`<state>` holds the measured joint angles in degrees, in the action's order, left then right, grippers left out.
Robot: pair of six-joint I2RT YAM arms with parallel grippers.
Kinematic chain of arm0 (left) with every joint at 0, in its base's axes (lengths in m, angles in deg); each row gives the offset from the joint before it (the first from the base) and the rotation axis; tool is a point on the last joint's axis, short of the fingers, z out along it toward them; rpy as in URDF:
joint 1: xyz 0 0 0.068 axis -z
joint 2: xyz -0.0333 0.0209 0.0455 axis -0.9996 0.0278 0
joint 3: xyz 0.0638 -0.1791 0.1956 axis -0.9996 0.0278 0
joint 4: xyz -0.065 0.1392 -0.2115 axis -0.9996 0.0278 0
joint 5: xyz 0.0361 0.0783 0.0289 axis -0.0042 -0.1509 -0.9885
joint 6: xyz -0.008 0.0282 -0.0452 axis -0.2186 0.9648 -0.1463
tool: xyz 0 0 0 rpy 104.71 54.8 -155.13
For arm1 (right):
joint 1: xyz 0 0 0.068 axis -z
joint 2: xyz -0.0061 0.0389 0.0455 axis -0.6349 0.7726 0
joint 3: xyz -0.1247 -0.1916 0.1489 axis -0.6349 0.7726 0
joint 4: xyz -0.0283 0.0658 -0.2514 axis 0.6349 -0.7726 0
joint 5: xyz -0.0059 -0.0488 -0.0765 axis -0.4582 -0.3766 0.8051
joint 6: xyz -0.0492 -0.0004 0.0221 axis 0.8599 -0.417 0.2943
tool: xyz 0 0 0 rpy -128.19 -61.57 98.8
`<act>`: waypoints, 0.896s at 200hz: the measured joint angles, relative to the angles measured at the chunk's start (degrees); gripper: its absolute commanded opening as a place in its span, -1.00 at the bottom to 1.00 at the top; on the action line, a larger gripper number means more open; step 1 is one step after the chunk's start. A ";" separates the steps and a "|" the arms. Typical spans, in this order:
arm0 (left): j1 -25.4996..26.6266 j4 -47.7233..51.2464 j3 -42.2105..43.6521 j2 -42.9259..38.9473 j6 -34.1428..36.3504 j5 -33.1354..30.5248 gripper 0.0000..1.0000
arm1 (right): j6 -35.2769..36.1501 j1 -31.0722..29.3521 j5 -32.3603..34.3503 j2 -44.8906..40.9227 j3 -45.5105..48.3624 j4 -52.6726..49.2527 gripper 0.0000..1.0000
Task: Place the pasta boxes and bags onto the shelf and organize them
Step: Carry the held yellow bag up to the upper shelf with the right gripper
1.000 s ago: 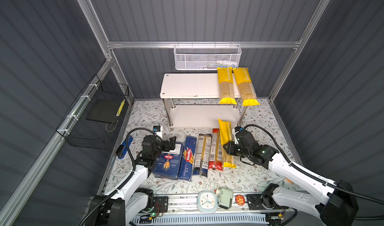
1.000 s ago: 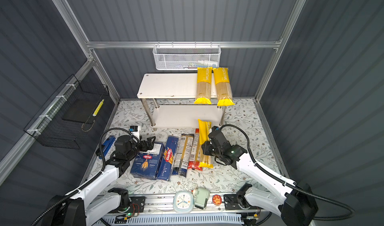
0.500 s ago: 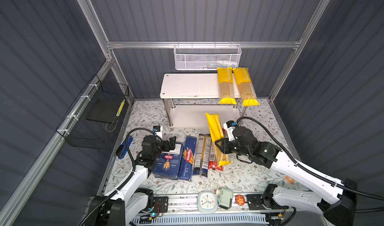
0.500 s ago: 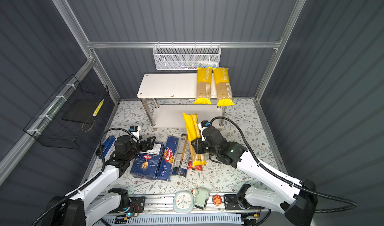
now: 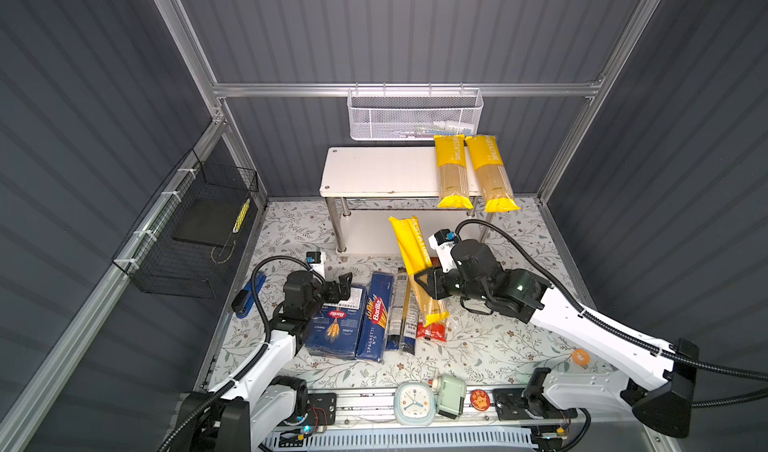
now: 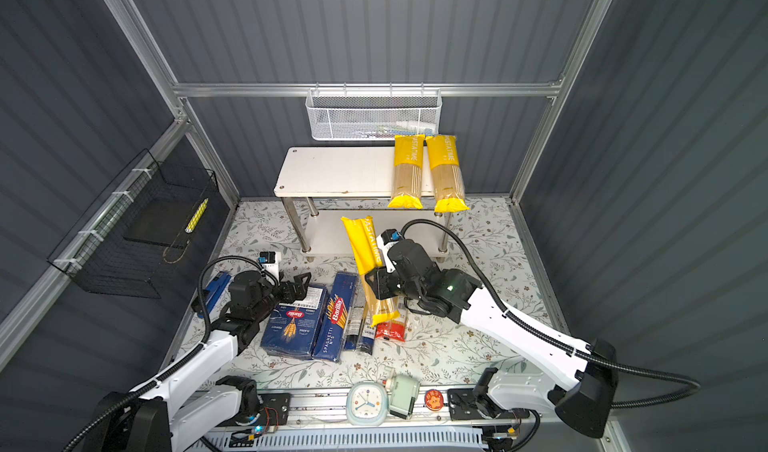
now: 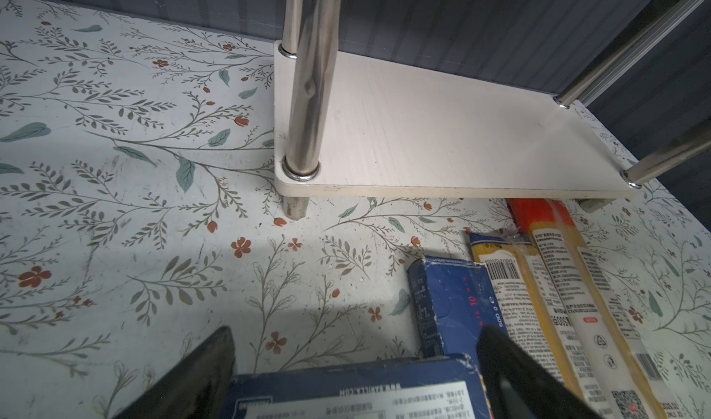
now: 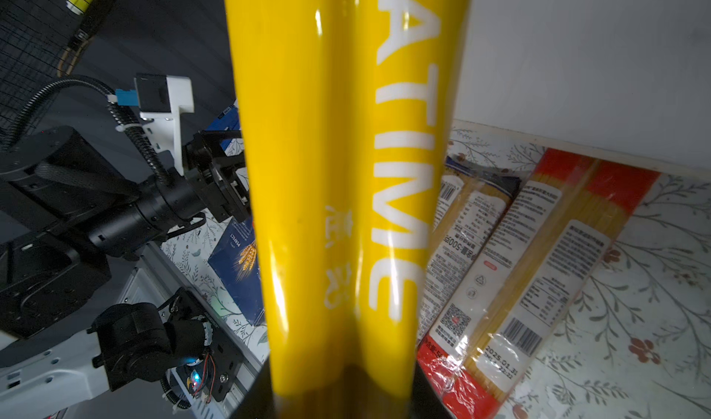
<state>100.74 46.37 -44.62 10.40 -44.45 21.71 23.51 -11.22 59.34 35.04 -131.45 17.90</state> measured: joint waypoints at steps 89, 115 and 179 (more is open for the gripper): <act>0.00 0.00 0.00 0.00 0.00 0.02 0.99 | 2.40 -0.74 -1.73 4.04 -10.25 -3.08 -0.56; 0.00 -0.02 0.00 0.00 0.00 0.00 0.98 | 2.78 -0.81 -0.15 6.32 -15.08 -7.10 -0.56; 0.00 0.02 0.00 0.00 0.00 0.00 0.99 | 4.39 -0.79 4.04 13.22 -28.44 -10.49 -0.54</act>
<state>100.74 46.40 -44.62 10.40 -44.45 21.71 27.91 -12.00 63.38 48.27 -159.88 7.41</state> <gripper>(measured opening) 0.993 0.318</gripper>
